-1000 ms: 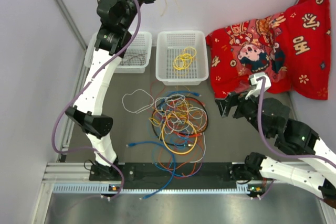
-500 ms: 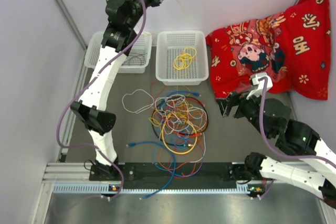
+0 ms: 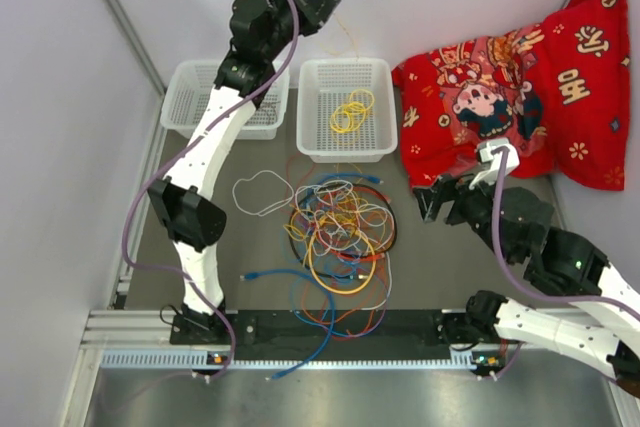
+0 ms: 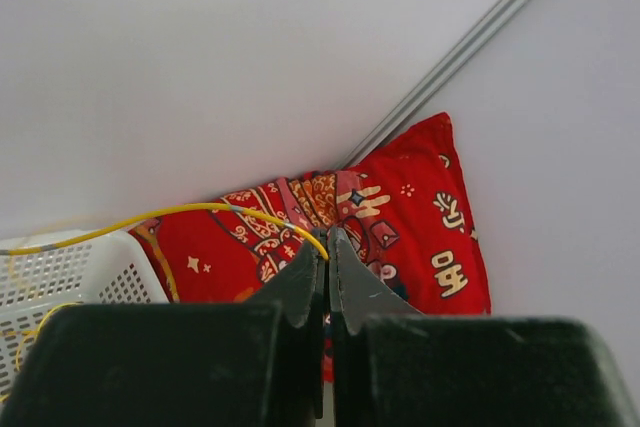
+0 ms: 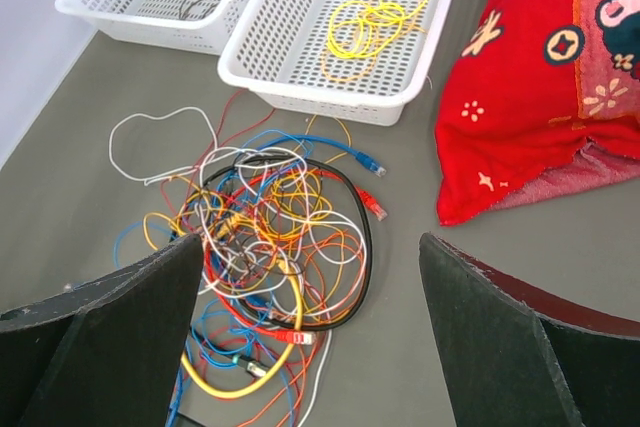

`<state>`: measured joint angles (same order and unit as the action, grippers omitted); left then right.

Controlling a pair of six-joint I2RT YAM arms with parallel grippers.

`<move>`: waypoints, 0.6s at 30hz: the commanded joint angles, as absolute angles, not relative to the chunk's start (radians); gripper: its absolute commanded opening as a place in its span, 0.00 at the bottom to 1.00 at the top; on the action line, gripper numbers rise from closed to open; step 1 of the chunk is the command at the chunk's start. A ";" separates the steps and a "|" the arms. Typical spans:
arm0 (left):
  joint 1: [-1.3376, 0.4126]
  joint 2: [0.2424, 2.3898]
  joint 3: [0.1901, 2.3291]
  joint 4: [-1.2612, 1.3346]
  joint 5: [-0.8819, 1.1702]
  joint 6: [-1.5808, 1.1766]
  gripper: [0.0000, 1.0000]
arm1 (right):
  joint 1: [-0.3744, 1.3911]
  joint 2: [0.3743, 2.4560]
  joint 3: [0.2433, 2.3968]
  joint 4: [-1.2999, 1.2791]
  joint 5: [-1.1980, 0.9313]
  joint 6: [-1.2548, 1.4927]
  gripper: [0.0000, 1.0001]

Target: Untangle the cables

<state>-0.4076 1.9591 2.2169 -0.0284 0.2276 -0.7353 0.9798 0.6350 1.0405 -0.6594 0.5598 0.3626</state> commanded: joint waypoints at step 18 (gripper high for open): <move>-0.407 2.213 2.032 0.037 0.344 -0.816 0.07 | 0.991 0.680 0.986 -0.606 0.600 0.288 0.88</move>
